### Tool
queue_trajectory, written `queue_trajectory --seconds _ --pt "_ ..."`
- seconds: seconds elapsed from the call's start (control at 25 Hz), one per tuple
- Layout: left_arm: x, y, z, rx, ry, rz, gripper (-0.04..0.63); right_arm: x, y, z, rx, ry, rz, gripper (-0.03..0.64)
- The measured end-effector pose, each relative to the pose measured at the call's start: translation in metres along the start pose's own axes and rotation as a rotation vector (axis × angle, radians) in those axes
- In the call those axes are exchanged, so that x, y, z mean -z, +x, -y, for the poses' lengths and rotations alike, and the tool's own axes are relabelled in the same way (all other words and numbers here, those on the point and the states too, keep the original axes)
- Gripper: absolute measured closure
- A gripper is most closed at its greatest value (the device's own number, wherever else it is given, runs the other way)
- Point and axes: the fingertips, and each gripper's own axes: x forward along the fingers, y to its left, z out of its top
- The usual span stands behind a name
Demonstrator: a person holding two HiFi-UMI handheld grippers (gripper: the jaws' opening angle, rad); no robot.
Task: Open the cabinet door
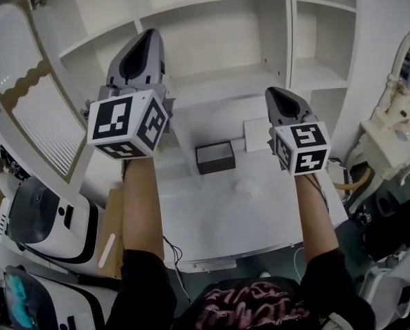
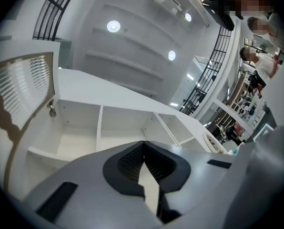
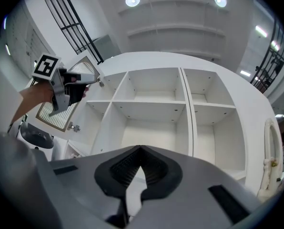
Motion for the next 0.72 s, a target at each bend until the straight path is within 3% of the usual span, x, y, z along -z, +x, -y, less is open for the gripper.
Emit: queue_trajectory --seconds 0.36,0.72 --pt "0.145 -0.046 0.062 0.018 -0.12 -0.252 0.58 0.036 -0.002 -0.027 -0.046 0.025 -0.041 0.603" --pt "0.242 -0.106 0.099 0.0 -0.212 -0.436 0.58 0.094 -0.011 -0.053 -0.074 0.079 -0.117 0.603"
